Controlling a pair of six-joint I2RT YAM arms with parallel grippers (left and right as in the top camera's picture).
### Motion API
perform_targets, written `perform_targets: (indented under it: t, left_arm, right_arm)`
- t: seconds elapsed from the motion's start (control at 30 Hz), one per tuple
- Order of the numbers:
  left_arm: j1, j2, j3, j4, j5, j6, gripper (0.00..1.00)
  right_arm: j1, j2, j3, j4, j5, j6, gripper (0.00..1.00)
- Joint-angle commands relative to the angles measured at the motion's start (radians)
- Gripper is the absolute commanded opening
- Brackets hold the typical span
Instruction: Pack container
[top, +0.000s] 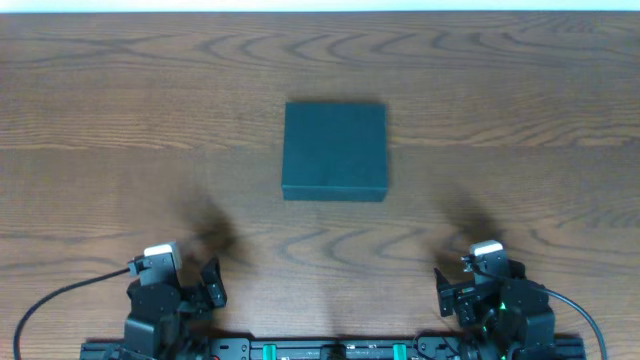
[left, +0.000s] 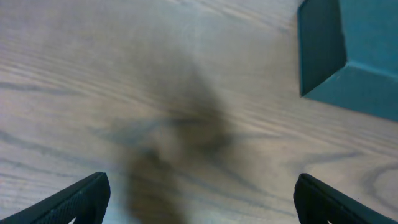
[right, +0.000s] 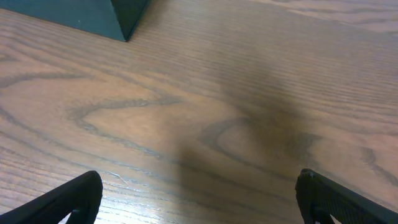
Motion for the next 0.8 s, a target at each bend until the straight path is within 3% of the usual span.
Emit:
perform_targets:
  t: [0.0,0.17,0.77]
  left_arm:
    - [0.008,-0.039,-0.024,-0.020,0.022,0.024,0.95]
    - [0.008,-0.039,-0.047,-0.023,0.053,0.083,0.95]
    - [0.007,-0.039,-0.084,-0.044,0.076,0.108,0.95]
  right_arm:
    - [-0.007,-0.006,-0.005,-0.005,-0.007,0.013,0.99]
    - [-0.007,-0.006,-0.005,-0.005,-0.007,0.013,0.99]
    - [-0.007,-0.006,-0.005,-0.005,-0.007,0.013,0.99]
